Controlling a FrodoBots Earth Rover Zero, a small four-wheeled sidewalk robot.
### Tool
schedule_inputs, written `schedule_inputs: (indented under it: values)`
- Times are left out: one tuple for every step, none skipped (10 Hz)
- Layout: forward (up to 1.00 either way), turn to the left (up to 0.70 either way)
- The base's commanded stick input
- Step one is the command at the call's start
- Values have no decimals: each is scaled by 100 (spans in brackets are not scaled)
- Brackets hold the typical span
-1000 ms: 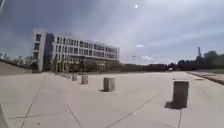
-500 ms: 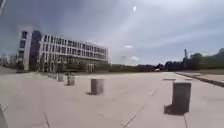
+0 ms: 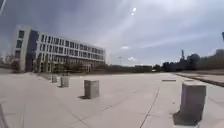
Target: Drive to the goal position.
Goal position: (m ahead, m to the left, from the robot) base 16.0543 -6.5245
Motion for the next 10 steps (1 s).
schedule_inputs:
  values:
    - [70, 0]
    - [70, 0]
    - [70, 0]
    - [70, 0]
    - [70, 0]
    - [70, 0]
    - [70, 0]
    - [70, 0]
    - [70, 0]
    - [70, 0]
